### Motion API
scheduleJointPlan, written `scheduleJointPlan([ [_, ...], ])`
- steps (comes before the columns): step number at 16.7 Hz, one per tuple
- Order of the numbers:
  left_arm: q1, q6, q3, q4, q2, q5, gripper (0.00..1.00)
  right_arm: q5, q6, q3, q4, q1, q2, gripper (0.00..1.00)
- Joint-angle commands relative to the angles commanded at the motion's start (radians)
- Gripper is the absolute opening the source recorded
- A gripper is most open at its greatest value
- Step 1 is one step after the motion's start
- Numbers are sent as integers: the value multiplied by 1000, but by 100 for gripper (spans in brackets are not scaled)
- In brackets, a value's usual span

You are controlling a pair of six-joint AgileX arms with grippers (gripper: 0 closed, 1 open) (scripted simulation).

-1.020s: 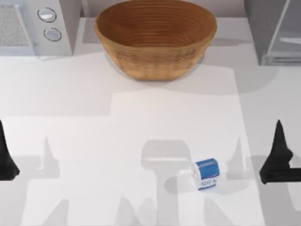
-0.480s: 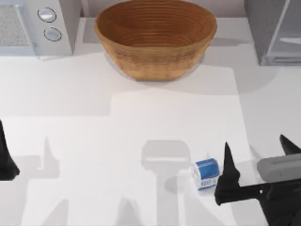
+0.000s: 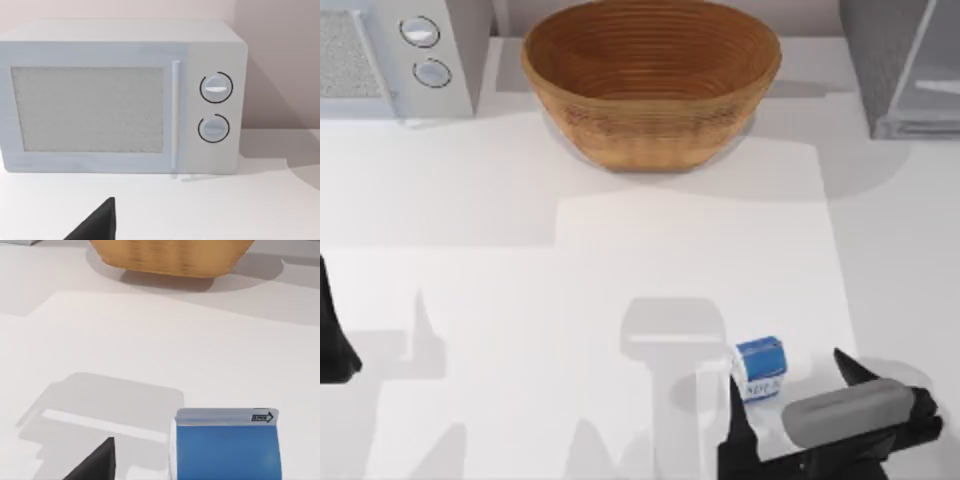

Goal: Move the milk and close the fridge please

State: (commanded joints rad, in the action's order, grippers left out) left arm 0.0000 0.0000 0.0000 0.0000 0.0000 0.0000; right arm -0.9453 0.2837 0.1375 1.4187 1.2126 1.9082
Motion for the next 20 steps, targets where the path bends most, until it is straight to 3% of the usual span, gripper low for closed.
scheduleJointPlan([
  [8,0,0,0,0,0,0,100,6,13,6,37,3,51,100],
  [15,0,0,0,0,0,0,100,138,-56,102,98,-134,150,100],
  [19,0,0,0,0,0,0,100,145,-60,107,101,-142,156,100],
  [20,0,0,0,0,0,0,100,145,-60,107,101,-142,156,92],
])
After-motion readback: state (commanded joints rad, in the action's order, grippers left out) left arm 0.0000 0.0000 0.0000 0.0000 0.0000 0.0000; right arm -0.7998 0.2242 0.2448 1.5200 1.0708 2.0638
